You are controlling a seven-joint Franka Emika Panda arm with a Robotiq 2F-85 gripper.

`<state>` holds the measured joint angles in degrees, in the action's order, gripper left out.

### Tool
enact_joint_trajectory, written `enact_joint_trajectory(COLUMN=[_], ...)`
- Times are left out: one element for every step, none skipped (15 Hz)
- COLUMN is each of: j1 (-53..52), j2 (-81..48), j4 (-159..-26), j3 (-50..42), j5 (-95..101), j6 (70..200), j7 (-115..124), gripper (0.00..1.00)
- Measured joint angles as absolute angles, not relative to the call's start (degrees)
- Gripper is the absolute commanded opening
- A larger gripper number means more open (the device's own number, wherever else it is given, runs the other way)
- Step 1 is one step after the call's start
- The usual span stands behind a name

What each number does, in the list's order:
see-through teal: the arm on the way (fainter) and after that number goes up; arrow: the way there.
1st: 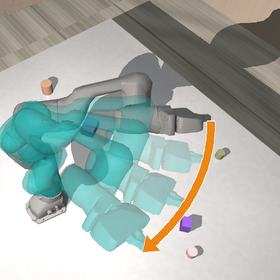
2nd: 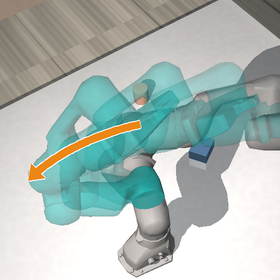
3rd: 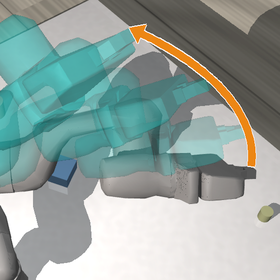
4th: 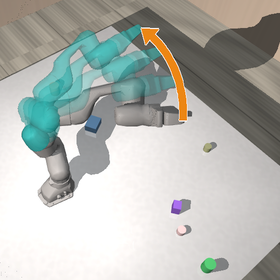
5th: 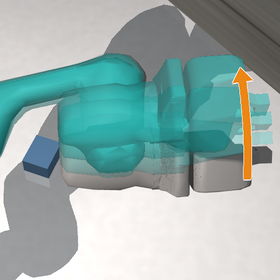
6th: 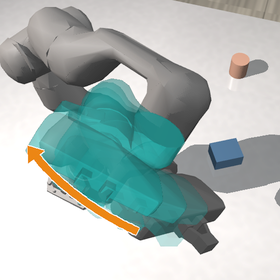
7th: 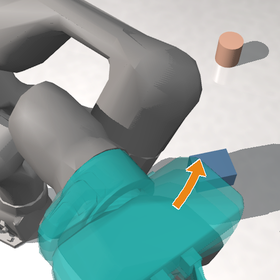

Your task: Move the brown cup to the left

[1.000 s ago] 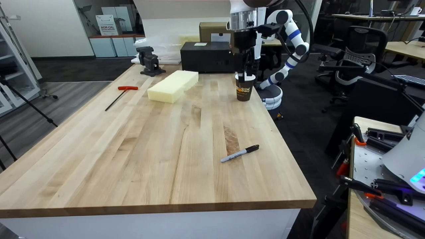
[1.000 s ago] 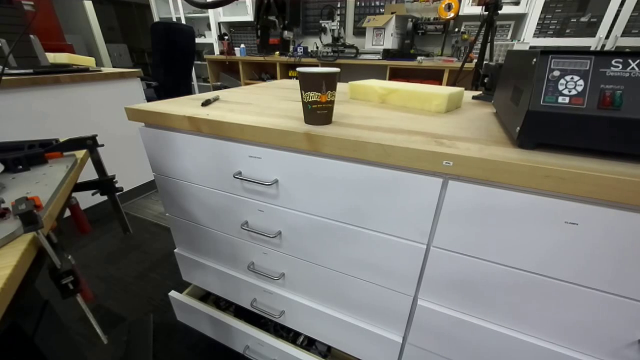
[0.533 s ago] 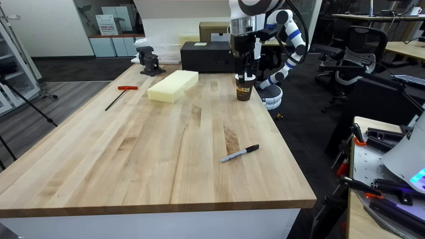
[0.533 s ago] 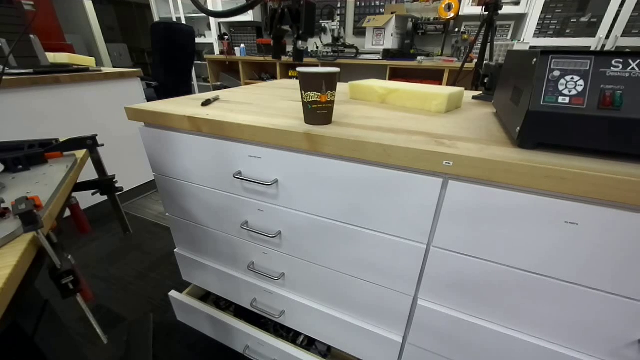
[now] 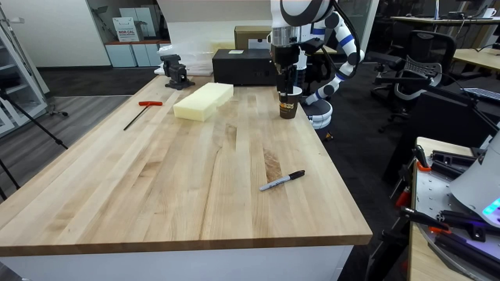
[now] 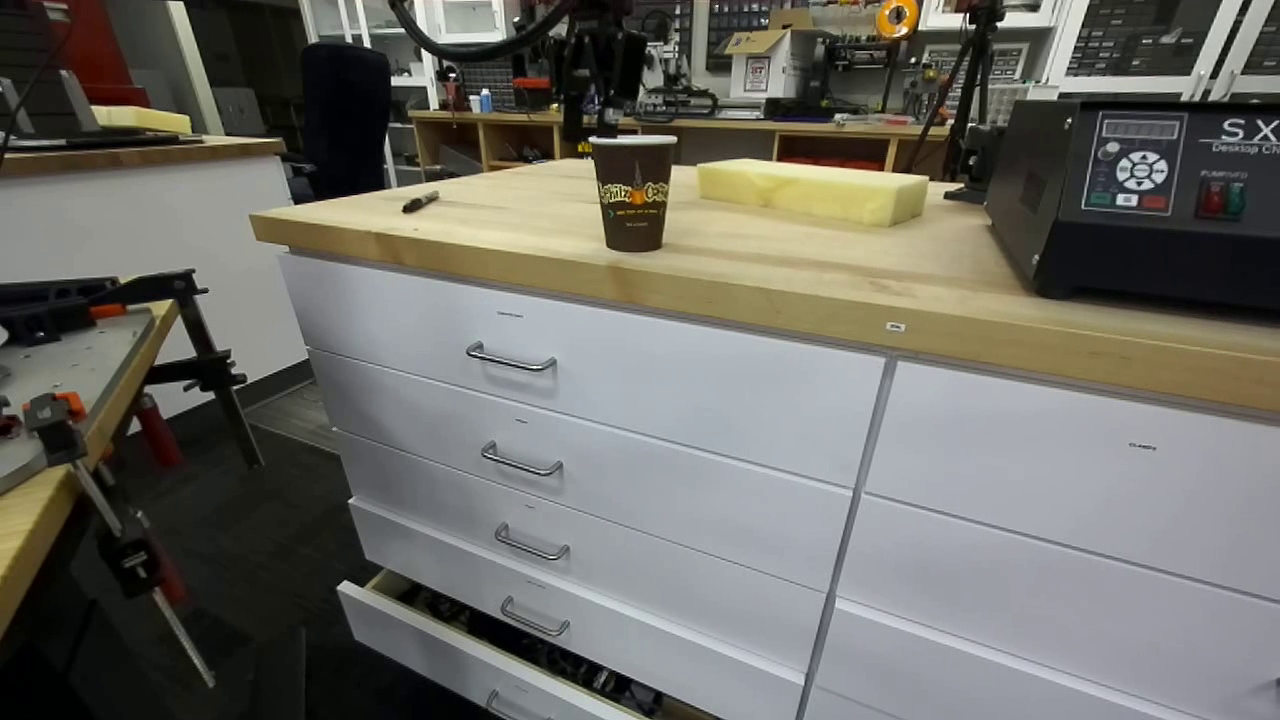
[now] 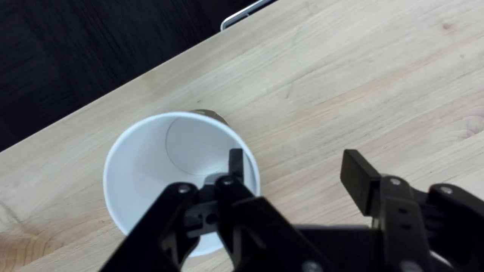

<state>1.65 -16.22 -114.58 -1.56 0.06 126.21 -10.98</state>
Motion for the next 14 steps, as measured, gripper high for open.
enact_joint_trajectory(j1=[1.65, 1.65, 1.65, 1.65, 1.65, 1.65, 1.65, 1.65, 1.65, 1.65, 1.65, 1.65, 1.66, 1.66], j2=[-16.32, -16.44, -16.57, -16.72, -16.86, -16.98, -17.05, -17.08, -17.08, -17.08, -17.08, -17.08, -17.04, -16.92], j4=[-114.63, -114.67, -114.71, -114.72, -114.73, -114.74, -114.74, -114.74, -114.74, -114.74, -114.74, -114.73, -114.67, -114.46], j3=[-1.56, -1.56, -1.56, -1.56, -1.56, -1.56, -1.56, -1.55, -1.55, -1.54, -1.51, -1.45, -1.38, -1.35], j5=[0.06, 0.06, 0.06, 0.06, 0.06, 0.06, 0.06, 0.06, 0.06, 0.06, 0.06, 0.06, 0.06, 0.06], j6=[126.50, 126.80, 127.09, 127.33, 127.53, 127.69, 127.76, 127.79, 127.80, 127.83, 127.86, 127.89, 127.94, 127.95], j7=[-11.13, -11.29, -11.42, -11.52, -11.59, -11.68, -11.76, -11.89, -12.07, -12.30, -12.50, -12.68, -12.82, -13.12], gripper=[0.52, 0.51, 0.44, 0.38, 0.31, 0.23, 0.18, 0.10, 0.05, 0.00, 0.00, 0.00, 0.02, 0.01])
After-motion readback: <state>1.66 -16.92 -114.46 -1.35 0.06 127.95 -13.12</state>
